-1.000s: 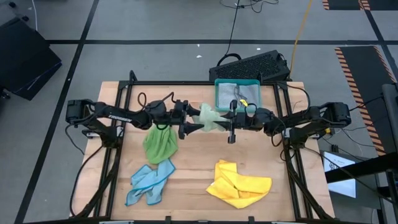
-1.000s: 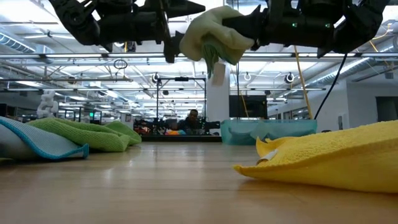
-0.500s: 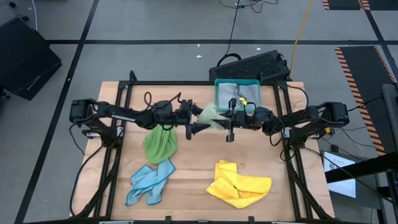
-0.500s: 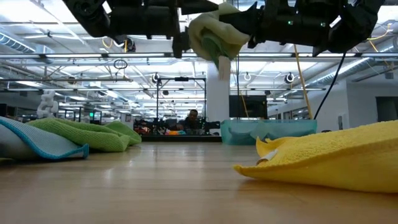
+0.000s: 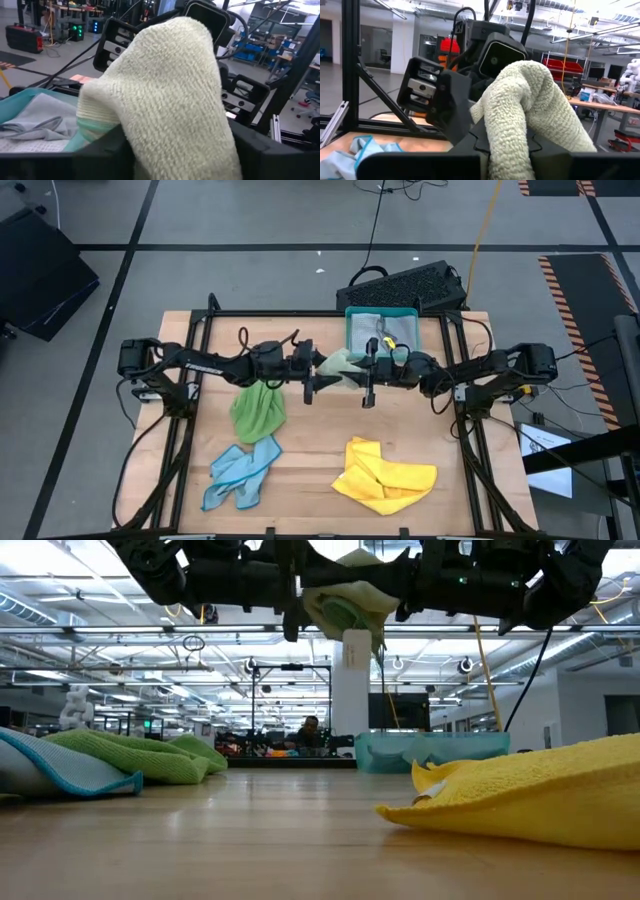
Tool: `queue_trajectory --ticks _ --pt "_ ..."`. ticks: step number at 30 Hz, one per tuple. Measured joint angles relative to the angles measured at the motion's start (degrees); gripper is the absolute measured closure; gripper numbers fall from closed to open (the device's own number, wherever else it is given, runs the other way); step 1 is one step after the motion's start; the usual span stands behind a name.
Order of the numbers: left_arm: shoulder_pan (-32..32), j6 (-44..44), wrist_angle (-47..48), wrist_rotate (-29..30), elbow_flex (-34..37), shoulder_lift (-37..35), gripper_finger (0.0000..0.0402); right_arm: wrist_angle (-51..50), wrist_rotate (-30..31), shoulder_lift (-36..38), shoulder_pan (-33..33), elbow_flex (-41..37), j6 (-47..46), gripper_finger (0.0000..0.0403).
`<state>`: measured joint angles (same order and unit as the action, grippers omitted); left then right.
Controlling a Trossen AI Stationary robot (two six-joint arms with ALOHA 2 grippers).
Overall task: Fold microfiber towels
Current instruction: Fold the light green microfiber cloth
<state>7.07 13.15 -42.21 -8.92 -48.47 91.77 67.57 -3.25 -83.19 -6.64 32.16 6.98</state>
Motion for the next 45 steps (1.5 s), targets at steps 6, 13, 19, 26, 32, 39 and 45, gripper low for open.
queue_trajectory --ticks 6,13,19,26,32,39,45 --pt "-0.1 -1.3 -1.4 -2.4 0.0 0.0 0.0278 0.5 -0.3 0.1 0.0 0.0 0.1 0.0383" --pt "-0.6 -1.2 -2.0 -2.9 0.0 0.0 0.0208 1.3 -0.5 0.1 0.0 0.0 0.1 0.0383" --pt "-1.1 -0.5 -2.5 -2.6 -0.6 0.3 0.0112 1.5 0.0 0.1 0.0 0.0 0.2 0.0383" --pt "-1.1 -0.6 0.2 -1.6 -4.7 3.8 0.0085 1.2 0.1 0.0 -0.1 -0.1 0.9 0.0383" --pt "-0.3 -0.5 2.2 -2.8 -4.8 3.3 0.0169 0.9 0.0 0.0 -0.1 -0.1 1.0 0.0383" --pt "-1.5 -0.7 1.9 -2.5 -4.8 3.3 0.0265 1.9 -0.3 0.1 0.0 -0.1 1.7 0.0383" --pt "-1.6 -2.1 2.2 -2.8 -4.8 3.3 0.0212 2.2 -0.3 0.1 0.0 -0.1 1.2 0.0383"
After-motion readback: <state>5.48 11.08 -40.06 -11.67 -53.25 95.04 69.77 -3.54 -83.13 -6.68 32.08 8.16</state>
